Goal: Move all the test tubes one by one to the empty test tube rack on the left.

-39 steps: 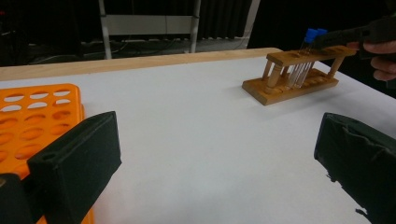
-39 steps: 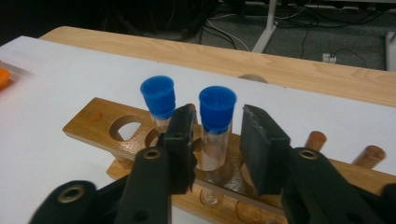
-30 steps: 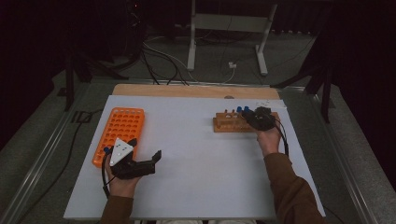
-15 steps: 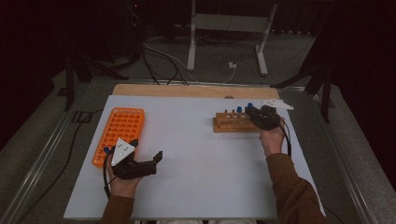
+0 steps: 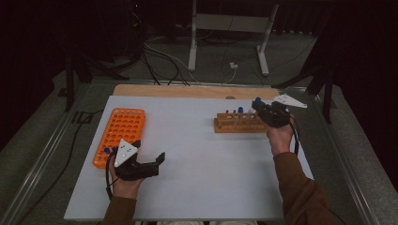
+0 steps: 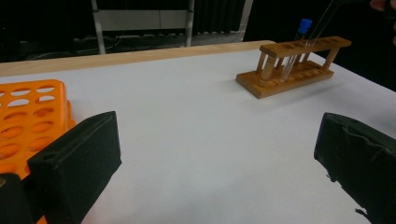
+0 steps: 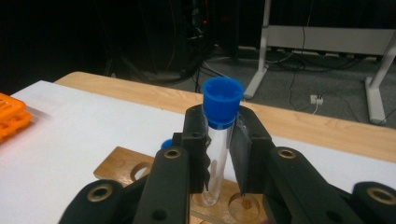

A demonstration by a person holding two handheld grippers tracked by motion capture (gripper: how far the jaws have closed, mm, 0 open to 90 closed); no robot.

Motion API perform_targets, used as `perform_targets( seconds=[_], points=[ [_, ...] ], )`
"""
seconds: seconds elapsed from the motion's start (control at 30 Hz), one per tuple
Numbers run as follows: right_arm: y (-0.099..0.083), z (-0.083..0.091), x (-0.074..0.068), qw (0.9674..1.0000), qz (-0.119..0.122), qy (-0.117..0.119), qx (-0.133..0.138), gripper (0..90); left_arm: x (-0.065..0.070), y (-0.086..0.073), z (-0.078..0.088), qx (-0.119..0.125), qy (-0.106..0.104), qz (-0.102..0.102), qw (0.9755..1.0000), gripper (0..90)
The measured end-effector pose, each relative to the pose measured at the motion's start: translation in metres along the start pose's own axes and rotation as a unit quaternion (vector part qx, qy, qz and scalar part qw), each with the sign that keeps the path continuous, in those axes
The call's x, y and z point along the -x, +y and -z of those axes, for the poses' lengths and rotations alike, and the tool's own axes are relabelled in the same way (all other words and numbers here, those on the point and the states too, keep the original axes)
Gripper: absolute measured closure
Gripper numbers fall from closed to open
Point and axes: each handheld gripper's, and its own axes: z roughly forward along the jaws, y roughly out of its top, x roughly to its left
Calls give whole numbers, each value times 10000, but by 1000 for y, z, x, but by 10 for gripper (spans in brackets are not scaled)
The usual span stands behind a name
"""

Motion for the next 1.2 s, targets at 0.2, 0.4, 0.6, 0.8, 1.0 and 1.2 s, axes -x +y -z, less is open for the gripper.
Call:
perform_targets(
  seconds=[0.2,0.4,0.6,0.8,1.0,1.2],
  points=[
    [3,11,-4,9999,68,89,35,774,7,1,-6,-89,-44,-95,9999,18],
    [-1,21,-8,9995,-52,319,49,773,16,5,-13,-115,-117,-207,9996,18],
    [-11,31,-20,9986,-56,524,-16,773,27,9,-22,-128,-220,-297,9992,18],
    [-18,40,-36,9967,-33,802,-147,772,38,12,-33,-77,-314,-356,9988,34],
    [-23,45,-56,9924,-12,1193,-295,772,51,16,-48,-160,-482,-449,9977,64],
    [-32,41,-81,9868,26,1562,-434,771,69,20,-65,-371,-642,-595,9955,96]
  ],
)
